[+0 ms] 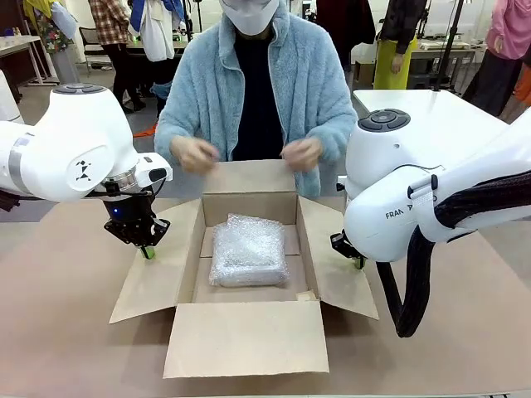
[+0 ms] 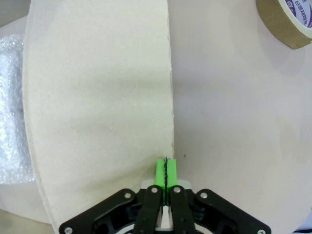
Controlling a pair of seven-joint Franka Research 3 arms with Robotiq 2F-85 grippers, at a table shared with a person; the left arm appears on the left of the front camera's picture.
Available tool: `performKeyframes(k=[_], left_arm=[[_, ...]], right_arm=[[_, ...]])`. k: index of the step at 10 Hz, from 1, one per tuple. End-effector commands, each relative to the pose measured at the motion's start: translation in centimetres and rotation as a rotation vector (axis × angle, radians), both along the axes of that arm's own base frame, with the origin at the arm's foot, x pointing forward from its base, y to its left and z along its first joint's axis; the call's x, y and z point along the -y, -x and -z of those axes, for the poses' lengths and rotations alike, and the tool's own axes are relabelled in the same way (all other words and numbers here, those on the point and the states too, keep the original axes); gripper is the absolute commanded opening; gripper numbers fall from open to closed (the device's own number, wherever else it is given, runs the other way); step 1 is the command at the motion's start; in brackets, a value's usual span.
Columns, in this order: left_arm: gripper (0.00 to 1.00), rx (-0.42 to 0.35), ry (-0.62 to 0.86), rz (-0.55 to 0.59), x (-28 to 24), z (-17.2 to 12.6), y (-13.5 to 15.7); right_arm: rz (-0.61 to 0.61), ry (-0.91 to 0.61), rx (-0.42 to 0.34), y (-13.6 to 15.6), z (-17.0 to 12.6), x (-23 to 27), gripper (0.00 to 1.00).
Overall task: Wrap the clocks to prevent damage.
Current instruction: Once the human has placed the objects inside and stepped back, release both hands from the side flaps of the Package Box.
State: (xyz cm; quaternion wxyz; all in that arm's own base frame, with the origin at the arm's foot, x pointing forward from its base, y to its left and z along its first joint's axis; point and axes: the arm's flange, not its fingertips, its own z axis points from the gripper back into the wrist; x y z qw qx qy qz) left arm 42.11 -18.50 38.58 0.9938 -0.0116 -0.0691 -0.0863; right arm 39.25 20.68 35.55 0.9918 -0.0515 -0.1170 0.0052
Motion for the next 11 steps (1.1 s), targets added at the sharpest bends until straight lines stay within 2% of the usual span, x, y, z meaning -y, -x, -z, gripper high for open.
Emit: performKeyframes(k=[1, 7, 8, 9, 11], left_arm=[[0.01, 0.003, -0.009, 0.004, -0.2, 0.0, -0.1], [0.01, 0.0, 0.0, 0.0, 0.0, 0.0, 0.0], [0.01, 0.025, 0.017, 0.073, -1.4, -1.2, -0.3], [0.01, 0.022, 0.028, 0.134, -2.7, -2.9, -0.1], [0.01, -0.003, 0.014, 0.304, -5.7, -8.8, 0.4]], right_arm=[[-0.001, 0.005, -0.008, 0.0, 0.3, -0.1, 0.01], [-0.001, 0.005, -0.008, 0.0, 0.3, -0.1, 0.01], [0.0, 0.0, 0.0, 0.0, 0.0, 0.0, 0.01], [-0.111, 0.042, -0.005, 0.0, -1.5, 1.0, 0.01], [-0.255, 0.151, -0.025, 1.3, -7.3, 2.8, 0.01]])
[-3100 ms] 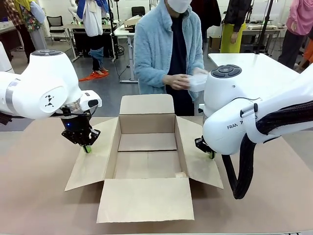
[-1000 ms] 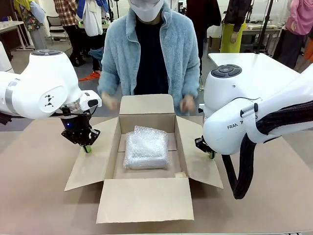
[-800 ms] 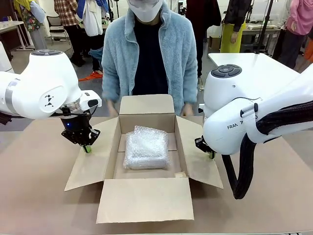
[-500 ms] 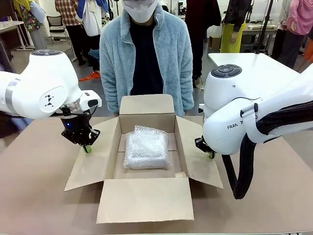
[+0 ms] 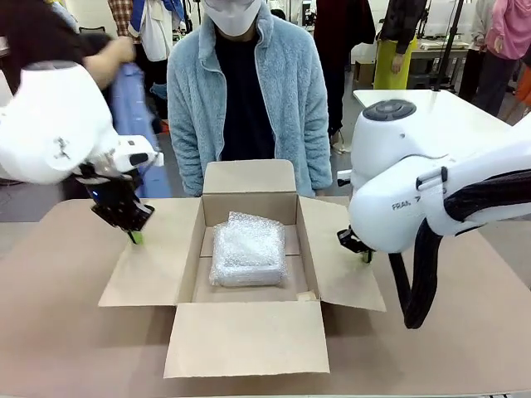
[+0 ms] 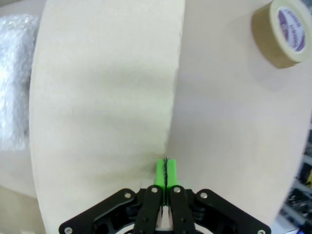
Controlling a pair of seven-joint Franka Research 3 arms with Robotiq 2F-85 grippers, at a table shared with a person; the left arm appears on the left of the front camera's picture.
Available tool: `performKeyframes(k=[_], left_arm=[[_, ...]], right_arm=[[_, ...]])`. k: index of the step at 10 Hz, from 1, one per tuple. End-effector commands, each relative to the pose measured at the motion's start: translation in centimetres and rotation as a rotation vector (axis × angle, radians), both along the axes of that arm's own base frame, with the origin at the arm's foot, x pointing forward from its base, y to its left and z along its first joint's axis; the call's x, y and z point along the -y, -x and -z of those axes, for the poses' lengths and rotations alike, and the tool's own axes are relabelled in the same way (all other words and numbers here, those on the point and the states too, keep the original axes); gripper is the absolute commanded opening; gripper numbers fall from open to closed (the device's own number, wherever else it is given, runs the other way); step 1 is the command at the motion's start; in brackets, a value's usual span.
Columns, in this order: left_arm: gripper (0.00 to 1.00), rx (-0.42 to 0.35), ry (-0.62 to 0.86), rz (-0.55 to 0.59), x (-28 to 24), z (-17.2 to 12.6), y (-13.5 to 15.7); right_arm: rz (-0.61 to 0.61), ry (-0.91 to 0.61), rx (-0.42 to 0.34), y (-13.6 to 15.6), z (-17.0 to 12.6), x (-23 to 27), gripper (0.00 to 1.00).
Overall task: Wrap the clocks to prevent damage.
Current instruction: Once the human has placed the objects inside and stepped back, release both hands from the side flaps of the Package Box.
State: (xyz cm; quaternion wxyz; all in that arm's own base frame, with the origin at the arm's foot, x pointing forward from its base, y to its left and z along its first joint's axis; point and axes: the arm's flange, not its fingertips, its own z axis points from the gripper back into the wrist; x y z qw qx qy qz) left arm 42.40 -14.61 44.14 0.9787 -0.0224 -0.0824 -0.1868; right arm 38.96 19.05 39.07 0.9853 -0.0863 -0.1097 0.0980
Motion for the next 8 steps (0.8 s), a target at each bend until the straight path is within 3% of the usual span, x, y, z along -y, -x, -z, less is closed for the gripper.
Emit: performKeyframes(k=[1, 3, 5, 6, 7, 8], left_arm=[[0.01, -0.063, -0.008, 0.223, -3.1, -5.8, 0.9], [0.01, -0.137, -0.038, 0.415, -5.8, -8.8, 1.3], [0.01, -0.124, -0.115, 0.456, -7.0, -9.4, 1.8], [0.01, -0.049, -0.107, 0.409, -7.1, -9.2, 2.3], [0.01, -0.139, -0.065, 0.429, -6.9, -9.8, 2.2], [0.01, -0.139, -0.065, 0.429, -6.9, -9.8, 2.2]], right_arm=[[-0.177, 0.098, -0.027, 2.1, -6.7, 1.9, 0.01], [-0.41, 0.124, -0.085, 4.1, -11.0, 3.9, 0.01], [-0.406, 0.099, -0.077, 4.6, -12.9, 6.2, 0.01], [-0.312, 0.094, -0.054, 4.4, -13.1, 6.6, 0.01], [-0.415, 0.129, -0.066, 4.8, -13.2, 5.2, 0.01], [-0.415, 0.129, -0.066, 4.8, -13.2, 5.2, 0.01]])
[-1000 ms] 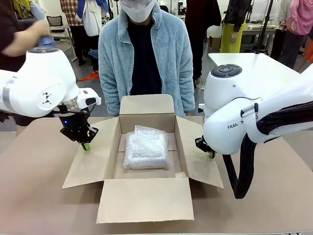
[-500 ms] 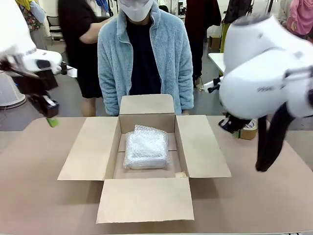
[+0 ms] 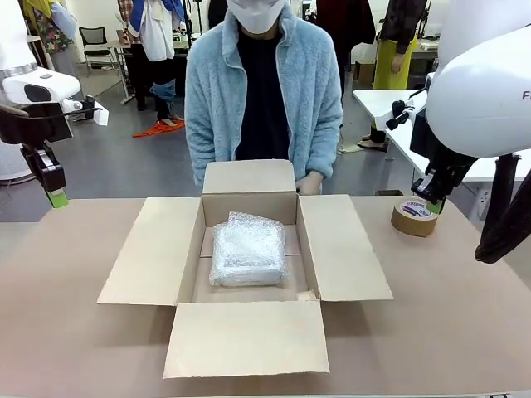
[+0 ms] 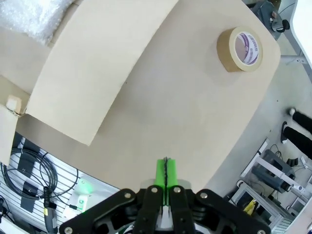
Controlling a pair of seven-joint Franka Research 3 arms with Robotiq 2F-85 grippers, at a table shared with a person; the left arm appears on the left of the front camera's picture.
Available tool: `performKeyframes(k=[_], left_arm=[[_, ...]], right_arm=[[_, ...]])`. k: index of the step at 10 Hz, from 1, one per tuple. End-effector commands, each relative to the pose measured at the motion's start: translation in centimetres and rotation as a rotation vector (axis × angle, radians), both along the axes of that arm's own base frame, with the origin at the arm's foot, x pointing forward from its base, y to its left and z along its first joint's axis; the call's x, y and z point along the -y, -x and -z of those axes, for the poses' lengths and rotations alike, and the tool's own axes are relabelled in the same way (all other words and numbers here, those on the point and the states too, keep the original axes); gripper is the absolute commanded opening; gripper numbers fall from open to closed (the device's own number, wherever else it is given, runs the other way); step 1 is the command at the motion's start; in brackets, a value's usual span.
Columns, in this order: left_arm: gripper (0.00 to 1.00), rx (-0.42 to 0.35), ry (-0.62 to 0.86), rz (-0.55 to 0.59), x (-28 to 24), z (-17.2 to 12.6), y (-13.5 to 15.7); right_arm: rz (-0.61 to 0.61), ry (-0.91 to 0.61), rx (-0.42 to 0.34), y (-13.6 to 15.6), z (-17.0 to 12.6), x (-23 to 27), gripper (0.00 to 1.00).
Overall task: Wrap the clocks to prevent damage.
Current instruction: Once the human has placed the objects inside and stepped back, release both hands from the side flaps of the Package Box.
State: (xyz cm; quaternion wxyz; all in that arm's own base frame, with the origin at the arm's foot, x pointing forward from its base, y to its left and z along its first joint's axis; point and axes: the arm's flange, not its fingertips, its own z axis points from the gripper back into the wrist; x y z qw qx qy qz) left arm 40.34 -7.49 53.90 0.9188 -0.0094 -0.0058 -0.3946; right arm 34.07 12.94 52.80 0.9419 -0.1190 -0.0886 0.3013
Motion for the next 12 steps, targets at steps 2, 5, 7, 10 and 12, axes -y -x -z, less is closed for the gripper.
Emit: performKeyframes(k=[2, 5, 7, 10, 12], left_arm=[[0.01, 0.0, 0.0, 0.0, 0.0, 0.0, 0.0], [0.01, -0.227, 0.11, 0.526, -2.9, -1.3, -1.0], [0.01, -0.101, 0.351, 0.709, -7.0, -1.5, -1.2], [0.01, 0.142, 0.616, 0.703, -12.1, 0.7, -1.1], [0.01, 0.321, 0.699, 0.684, -14.3, 2.4, 0.4]], right_arm=[[0.0, 0.0, 0.0, 0.0, 0.0, 0.0, 0.01], [-0.498, -0.291, -0.057, 0.2, -0.8, 3.8, 0.01], [-0.602, -0.515, 0.054, 0.2, 0.1, 7.3, 0.01], [-0.585, -0.682, 0.159, -0.1, 3.0, 11.8, 0.01], [-0.584, -0.743, 0.181, -0.5, 5.0, 14.1, 0.01]])
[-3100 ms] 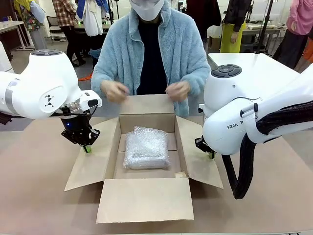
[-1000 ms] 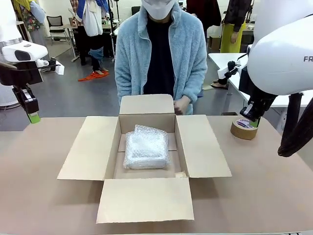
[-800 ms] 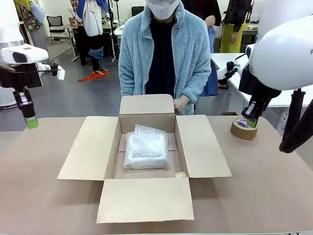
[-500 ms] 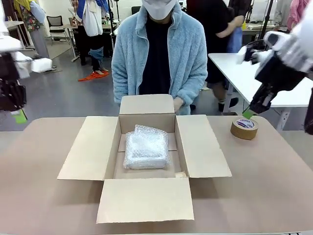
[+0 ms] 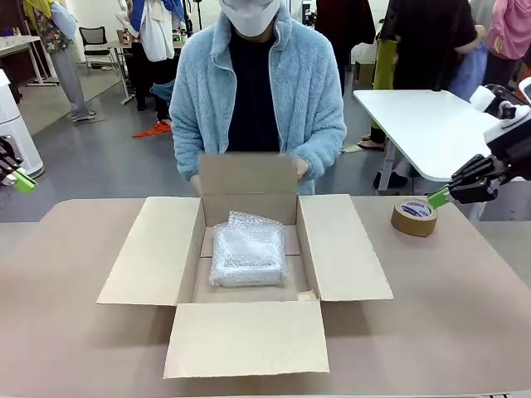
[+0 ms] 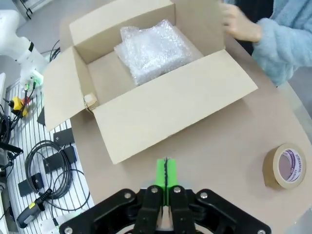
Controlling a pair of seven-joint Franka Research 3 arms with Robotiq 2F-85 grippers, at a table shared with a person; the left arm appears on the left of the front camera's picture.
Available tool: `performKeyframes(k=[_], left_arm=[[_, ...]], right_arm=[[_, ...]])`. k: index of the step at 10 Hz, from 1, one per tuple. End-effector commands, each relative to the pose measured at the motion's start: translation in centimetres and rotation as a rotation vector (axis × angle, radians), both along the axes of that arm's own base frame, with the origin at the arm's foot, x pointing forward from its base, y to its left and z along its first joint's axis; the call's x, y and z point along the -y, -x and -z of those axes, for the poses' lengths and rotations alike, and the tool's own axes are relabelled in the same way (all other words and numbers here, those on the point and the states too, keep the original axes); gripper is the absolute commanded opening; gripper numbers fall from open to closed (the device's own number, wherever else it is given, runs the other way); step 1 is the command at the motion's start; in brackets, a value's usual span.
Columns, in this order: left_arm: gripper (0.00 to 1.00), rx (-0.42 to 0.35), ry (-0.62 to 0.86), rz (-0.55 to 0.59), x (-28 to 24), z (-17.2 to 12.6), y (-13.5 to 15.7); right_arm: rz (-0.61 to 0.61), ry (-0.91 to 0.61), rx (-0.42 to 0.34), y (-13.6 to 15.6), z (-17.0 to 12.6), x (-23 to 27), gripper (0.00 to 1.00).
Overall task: Wrap the clocks to prevent damage.
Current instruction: Once the human has placed the objects inside and stepped back, release both hands from the side flaps of the Package Box.
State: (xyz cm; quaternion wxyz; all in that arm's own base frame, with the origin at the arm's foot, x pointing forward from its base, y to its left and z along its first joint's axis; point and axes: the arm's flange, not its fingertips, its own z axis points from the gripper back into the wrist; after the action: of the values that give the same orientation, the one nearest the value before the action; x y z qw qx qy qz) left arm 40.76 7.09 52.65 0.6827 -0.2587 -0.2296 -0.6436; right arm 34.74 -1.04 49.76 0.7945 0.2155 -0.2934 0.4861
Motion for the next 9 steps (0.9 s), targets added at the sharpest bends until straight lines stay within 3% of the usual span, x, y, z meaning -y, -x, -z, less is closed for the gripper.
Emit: performKeyframes(k=[1, 2, 3, 4, 6, 8, 9], left_arm=[[0.01, 0.128, 0.103, -0.025, -0.7, 1.7, 1.8], [0.01, 0.162, 0.088, -0.045, -0.9, 2.0, 2.7], [0.01, 0.149, 0.018, -0.078, -0.4, 1.6, 3.2], [0.01, 0.088, 0.086, -0.041, -1.5, 1.6, 1.3], [0.01, 0.119, 0.073, -0.06, -1.5, 1.6, 2.3], [0.01, -0.055, 0.076, -0.001, -0.3, 2.1, 1.5], [0.01, -0.087, 0.079, -0.009, -0.5, 2.5, 1.2]], right_arm=[[-0.049, -0.063, -0.011, 0.0, 2.6, 1.0, 0.01], [-0.07, -0.084, -0.052, -0.2, 2.7, 1.7, 0.01], [-0.089, -0.069, -0.093, -0.4, 2.4, 1.7, 0.01], [-0.025, -0.053, -0.024, -0.3, 1.8, 1.4, 0.01], [-0.044, -0.062, -0.061, -0.1, 2.6, 1.7, 0.01], [-0.351, -0.1, 0.005, -0.8, 2.5, 2.7, 0.01], [-0.469, -0.075, 0.023, -1.1, 2.6, 3.2, 0.01]])
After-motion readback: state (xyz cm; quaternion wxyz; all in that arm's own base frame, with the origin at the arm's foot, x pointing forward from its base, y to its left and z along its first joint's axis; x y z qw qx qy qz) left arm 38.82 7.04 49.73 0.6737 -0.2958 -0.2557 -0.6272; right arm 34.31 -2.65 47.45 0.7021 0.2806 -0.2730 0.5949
